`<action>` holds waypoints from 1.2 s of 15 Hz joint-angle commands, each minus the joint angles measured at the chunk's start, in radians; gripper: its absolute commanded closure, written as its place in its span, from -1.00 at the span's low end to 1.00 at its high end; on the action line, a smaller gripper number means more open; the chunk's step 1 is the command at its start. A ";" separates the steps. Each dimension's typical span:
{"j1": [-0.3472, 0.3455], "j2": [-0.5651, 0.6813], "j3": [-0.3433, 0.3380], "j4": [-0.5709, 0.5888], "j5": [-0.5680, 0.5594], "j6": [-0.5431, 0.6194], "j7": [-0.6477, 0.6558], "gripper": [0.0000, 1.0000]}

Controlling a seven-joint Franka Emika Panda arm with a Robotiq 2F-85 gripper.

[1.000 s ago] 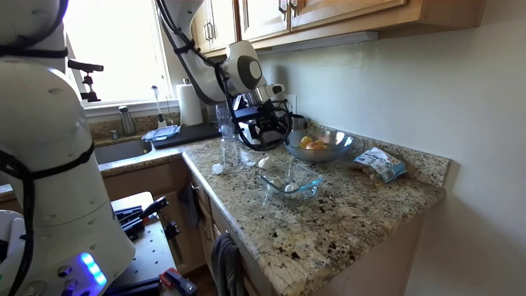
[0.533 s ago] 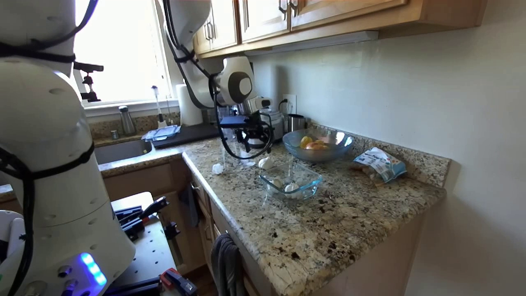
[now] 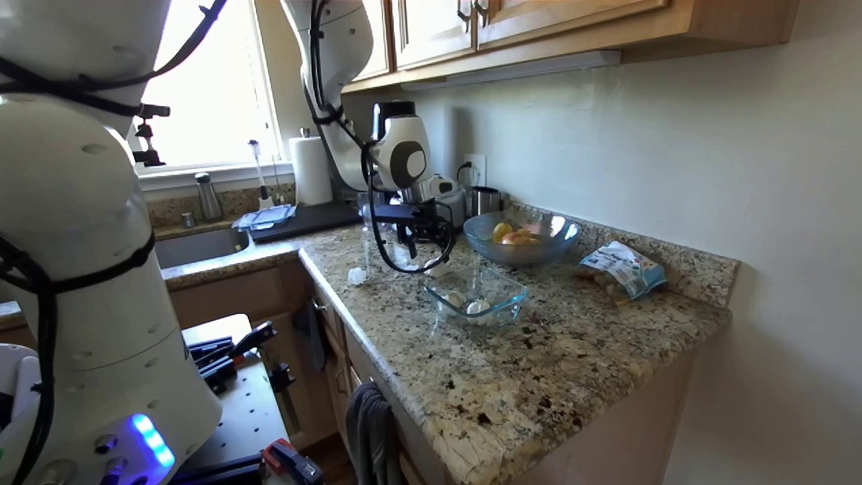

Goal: Pick up the garlic and place it in the bowl

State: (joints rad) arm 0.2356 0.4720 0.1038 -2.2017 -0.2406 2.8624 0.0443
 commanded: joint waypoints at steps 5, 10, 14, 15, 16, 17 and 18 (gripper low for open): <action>0.009 0.097 -0.022 0.102 0.022 -0.023 -0.018 -1.00; 0.011 0.082 -0.021 0.084 0.023 -0.038 -0.016 -0.34; -0.013 0.053 0.011 0.062 0.043 -0.047 -0.039 0.19; -0.014 0.039 0.016 0.052 0.045 -0.051 -0.045 0.19; -0.014 0.025 0.019 0.043 0.045 -0.054 -0.051 0.20; -0.020 0.001 0.029 0.026 0.046 -0.061 -0.064 0.20; -0.018 -0.027 0.028 0.009 0.042 -0.069 -0.070 0.20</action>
State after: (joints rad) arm 0.2338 0.5610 0.1122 -2.1075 -0.2216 2.8408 0.0217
